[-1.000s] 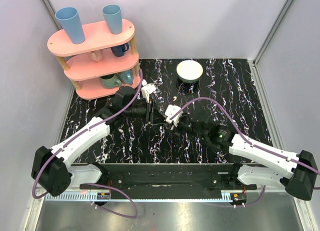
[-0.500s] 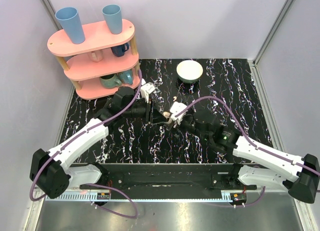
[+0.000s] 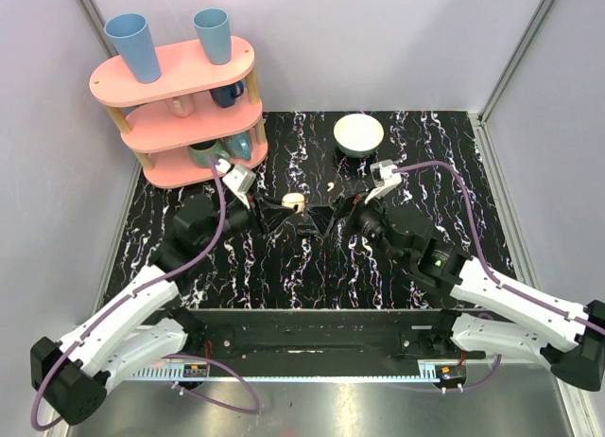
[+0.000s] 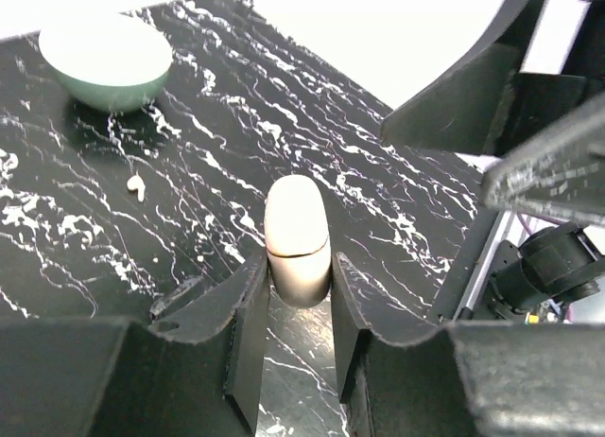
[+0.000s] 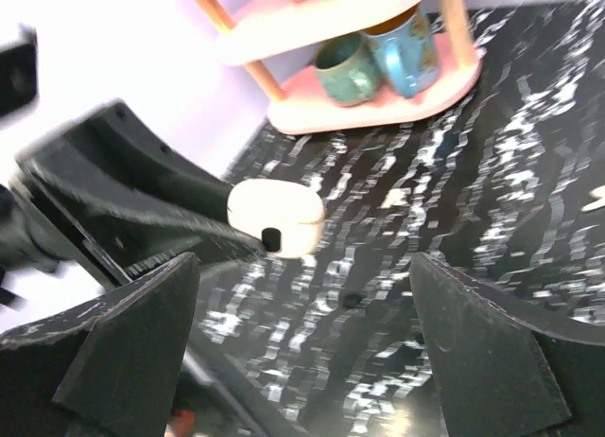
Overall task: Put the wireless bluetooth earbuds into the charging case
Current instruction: Pass from the left arm to the right
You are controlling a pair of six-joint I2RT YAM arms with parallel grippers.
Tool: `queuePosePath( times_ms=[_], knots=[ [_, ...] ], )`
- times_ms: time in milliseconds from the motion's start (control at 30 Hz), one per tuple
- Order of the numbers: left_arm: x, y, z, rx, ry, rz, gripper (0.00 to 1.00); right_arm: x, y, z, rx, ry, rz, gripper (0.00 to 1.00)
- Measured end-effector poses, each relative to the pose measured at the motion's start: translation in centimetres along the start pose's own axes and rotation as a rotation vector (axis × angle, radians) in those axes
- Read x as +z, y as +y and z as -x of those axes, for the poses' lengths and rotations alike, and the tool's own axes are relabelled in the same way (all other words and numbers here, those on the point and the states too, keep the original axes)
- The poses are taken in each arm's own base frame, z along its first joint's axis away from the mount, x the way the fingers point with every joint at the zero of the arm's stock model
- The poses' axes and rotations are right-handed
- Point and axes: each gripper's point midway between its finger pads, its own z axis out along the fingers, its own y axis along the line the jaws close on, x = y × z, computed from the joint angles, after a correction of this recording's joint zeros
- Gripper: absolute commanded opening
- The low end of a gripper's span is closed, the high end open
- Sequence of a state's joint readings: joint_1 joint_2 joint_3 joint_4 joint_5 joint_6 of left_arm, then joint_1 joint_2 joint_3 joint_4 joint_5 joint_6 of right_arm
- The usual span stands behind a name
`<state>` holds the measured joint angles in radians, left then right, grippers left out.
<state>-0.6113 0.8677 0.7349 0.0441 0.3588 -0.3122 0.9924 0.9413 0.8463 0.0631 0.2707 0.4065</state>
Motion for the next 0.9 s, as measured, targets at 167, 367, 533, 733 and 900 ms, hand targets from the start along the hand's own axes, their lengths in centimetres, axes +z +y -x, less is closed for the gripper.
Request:
queuePosePath(
  times_ms=[167,367,533,733,900],
  knots=[
    [-0.7,-0.1,-0.4,0.089,-0.129,-0.042,0.0,0.9,1.1,-0.9,0.383,-0.044,0.03,1.0],
    [-1.3,-1.0,0.2,0.181,-0.25,-0.102,0.0,1.8,1.4,-2.0,0.626,-0.027,0.016,1.0],
    [-1.5,-2.5,1.7,0.23,-0.339,-0.163,0.0,2.4,1.9,-1.9,0.754,-0.03,0.024,0.98],
    [-1.5,-3.6,2.3,0.25,-0.371,-0.21,0.0,3.1,2.3,-1.5,0.851,-0.041,0.049,0.91],
    [-1.5,-3.7,2.1,0.26,-0.375,-0.214,0.0,3.6,2.9,-1.7,0.899,-0.026,0.078,0.77]
  ],
)
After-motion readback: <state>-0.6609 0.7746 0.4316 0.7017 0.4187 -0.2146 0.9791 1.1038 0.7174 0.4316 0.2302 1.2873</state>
